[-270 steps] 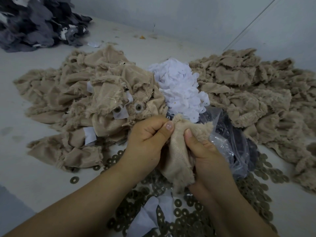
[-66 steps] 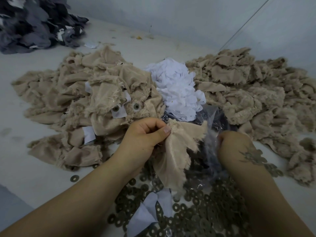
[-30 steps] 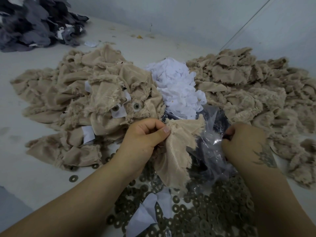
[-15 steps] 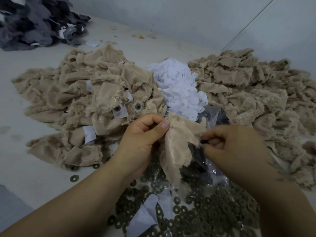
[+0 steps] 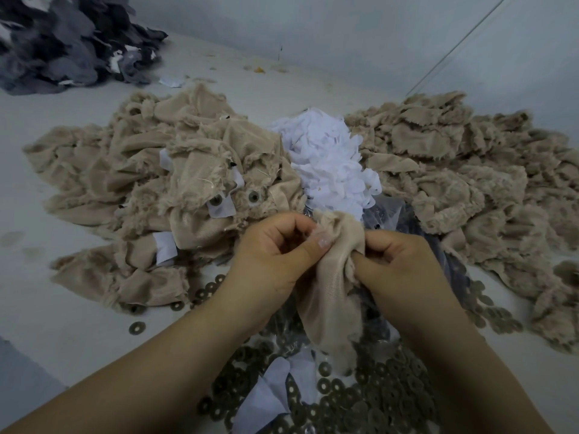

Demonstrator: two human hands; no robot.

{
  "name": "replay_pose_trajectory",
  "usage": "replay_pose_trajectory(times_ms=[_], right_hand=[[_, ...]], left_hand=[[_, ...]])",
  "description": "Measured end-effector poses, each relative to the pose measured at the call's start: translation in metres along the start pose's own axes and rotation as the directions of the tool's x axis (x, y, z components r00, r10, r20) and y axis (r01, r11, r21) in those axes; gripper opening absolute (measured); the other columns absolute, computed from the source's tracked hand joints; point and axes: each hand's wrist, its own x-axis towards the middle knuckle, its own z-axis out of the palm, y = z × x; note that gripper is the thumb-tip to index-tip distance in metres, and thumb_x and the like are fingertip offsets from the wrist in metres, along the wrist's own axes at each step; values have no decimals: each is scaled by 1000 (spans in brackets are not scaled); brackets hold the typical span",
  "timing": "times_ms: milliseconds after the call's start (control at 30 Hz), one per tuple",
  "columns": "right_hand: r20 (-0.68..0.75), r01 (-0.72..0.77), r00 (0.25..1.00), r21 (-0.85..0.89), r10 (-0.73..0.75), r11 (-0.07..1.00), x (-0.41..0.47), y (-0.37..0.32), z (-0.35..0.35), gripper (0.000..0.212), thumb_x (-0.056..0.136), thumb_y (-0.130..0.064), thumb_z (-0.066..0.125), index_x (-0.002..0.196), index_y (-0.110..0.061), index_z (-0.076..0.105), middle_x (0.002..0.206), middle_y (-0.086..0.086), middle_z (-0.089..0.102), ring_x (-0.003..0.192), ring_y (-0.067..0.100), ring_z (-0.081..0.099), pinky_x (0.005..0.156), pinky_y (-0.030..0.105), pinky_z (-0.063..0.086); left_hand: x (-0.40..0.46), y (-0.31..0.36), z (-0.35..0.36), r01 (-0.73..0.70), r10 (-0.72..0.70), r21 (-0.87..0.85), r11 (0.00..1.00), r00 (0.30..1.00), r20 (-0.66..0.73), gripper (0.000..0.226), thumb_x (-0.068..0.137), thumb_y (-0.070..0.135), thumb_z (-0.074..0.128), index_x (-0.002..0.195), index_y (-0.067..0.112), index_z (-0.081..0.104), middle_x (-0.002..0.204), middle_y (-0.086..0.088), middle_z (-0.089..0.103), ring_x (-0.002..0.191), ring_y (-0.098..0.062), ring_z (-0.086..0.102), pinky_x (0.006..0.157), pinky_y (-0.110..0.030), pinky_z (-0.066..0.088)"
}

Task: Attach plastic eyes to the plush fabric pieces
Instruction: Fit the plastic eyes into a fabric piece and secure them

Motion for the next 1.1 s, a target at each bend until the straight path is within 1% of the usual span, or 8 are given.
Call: replay_pose_trajectory(times_ms=[167,267,400,567,700,800,933,1100], right_hand=[[-34,94,995,-29,-95,995,-3,-3,3,19,87,-11,69,74,-23,78,62,19,66,46,21,45,44,33,40],[-99,122,988,59,-116,991,-3,-6,4,40,86,-1,68,74,-39,75,68,1,75,54,16,66,49,24,53],[-61,103,994,133,-95,986,-2,-7,6,39,86,4,68,80,-34,76,77,-6,77,69,9,74,60,19,57],[-98,149,984,-21,-151,989,-2,-2,8,36,81,-3,73,76,-39,75,73,-4,77,71,27,73,63,41,61],[-96,161,982,-42,-165,986,-3,0,8,43,82,-1,73,79,-44,74,73,-14,76,68,11,73,60,25,61],[-119,192,971,-141,-209,971,-1,5,8,38,82,-2,74,83,-39,77,71,-11,75,63,8,71,53,21,56],[-100,262,940,-407,-327,875,0,10,11,9,79,-8,74,76,-14,80,67,5,71,61,21,65,53,39,53],[-94,139,985,-36,-141,990,1,8,9,29,85,-11,67,57,-15,69,44,3,48,42,9,34,41,23,29]], left_hand=[[-1,1,1,-32,32,9,999,999,-20,8,80,20,71,73,23,73,69,3,66,66,-11,59,62,-23,52],[-1,1,0,-37,38,13,999,999,-20,8,80,24,74,73,21,73,70,1,67,67,-12,59,63,-25,53],[-1,2,1,-66,67,48,997,998,-16,7,75,24,71,72,18,72,68,7,67,64,-5,60,61,-19,51],[-1,4,1,-63,65,46,997,998,-26,2,72,21,73,70,21,74,71,4,71,68,-9,65,65,-19,54],[1,5,-2,-72,73,80,994,997,-11,5,72,18,77,69,19,72,69,1,70,67,-10,65,64,-22,55],[2,3,-4,-71,71,168,983,997,3,9,74,13,79,73,10,71,74,-12,70,69,-21,64,67,-37,56],[3,4,-4,-74,79,266,961,997,-6,11,75,12,77,69,17,69,68,0,68,66,-15,63,64,-37,55],[6,9,-6,-131,136,382,915,991,14,18,78,4,79,70,16,69,70,-2,69,64,-10,63,62,-26,54]])
